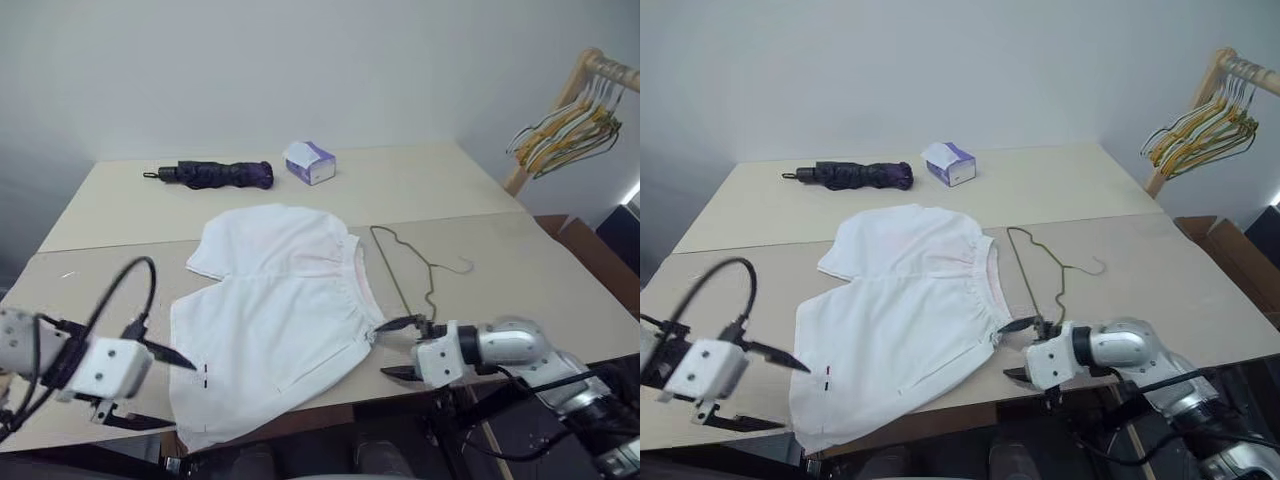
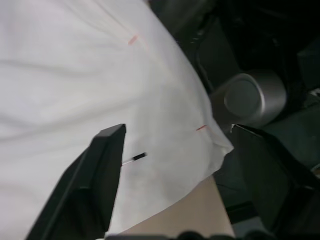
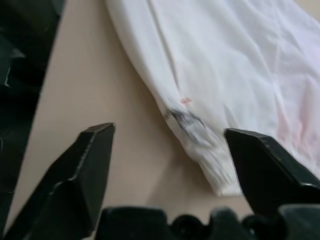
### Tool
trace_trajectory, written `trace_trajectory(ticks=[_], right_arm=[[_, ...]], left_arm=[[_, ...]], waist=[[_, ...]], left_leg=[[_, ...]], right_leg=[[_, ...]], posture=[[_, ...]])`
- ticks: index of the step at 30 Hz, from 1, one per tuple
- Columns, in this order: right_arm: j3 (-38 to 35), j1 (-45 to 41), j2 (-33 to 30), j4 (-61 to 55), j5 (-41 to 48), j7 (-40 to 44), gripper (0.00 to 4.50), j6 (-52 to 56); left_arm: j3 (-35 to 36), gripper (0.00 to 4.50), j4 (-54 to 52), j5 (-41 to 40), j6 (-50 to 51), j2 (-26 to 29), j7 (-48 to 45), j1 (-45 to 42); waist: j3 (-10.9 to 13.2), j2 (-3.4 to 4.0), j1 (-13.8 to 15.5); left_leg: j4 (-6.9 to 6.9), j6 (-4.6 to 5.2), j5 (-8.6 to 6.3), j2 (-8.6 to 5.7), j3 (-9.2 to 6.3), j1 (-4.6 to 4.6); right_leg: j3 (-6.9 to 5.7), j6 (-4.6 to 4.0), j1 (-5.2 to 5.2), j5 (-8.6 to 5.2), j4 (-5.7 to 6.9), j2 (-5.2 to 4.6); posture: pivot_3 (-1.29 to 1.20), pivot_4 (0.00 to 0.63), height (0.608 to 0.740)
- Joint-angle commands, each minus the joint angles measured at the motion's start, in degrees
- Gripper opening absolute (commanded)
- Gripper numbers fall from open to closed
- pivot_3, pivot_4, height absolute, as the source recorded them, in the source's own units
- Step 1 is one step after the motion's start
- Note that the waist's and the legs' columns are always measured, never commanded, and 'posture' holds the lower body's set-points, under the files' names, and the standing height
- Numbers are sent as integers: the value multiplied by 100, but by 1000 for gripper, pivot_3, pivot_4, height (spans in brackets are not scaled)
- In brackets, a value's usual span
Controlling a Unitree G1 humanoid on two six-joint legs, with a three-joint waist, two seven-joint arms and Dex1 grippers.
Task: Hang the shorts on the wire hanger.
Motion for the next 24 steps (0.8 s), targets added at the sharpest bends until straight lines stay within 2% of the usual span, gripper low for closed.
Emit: trace_trajectory(ticks=[1,5,8,12,16,20,24], right_arm=[[-862,26,-96,-345,761,-133,4497,1063],[-1406,-133,74,-158,530,-914,4497,2585],[-1323,-298,151,-106,32,-1383,4497,3608],[-1080,-676,461,-97,-202,-1668,4497,5559],[-854,-1086,743,25,-212,-1660,4497,6915],[-842,-1473,1029,343,-51,-1624,4497,7612],[-704,-1717,1092,569,13,-1486,3625,7933]], left_arm=[[144,4375,183,-462,378,-228,127,-521],[-220,4375,-42,-899,1291,-861,1072,-1581],[-467,4375,-203,-895,1663,-1464,1753,-2056],[-811,4375,-342,-749,1998,-2065,2335,-2513],[-1015,4375,-528,-768,2333,-2151,2397,-2645],[-1023,4375,-530,-643,2298,-2123,2327,-2599],[-992,4410,-495,-590,2294,-2139,2311,-2601]], waist=[[2,5,37],[-1,0,109],[-3,1,131],[-7,-3,107],[-7,-3,28],[-8,-4,24],[-8,-4,54]], left_leg=[[0,-1,-1,0,1,-1],[1,-1,-1,-2,2,-16],[3,1,1,-8,6,-31],[6,40,24,-17,6,-62],[6,41,25,-15,5,-68],[6,41,25,-14,4,-67],[6,41,25,-16,3,-67]], right_leg=[[0,0,0,0,0,0],[-1,2,-7,1,3,3],[1,8,-16,5,5,2],[4,44,-36,30,16,12],[11,43,-45,32,18,22],[11,43,-44,32,17,23],[10,43,-43,31,15,23]], posture=[[-23,21,740],[-32,15,740],[-32,15,740],[-57,7,740],[-54,3,740],[-45,3,740],[-33,3,740]])
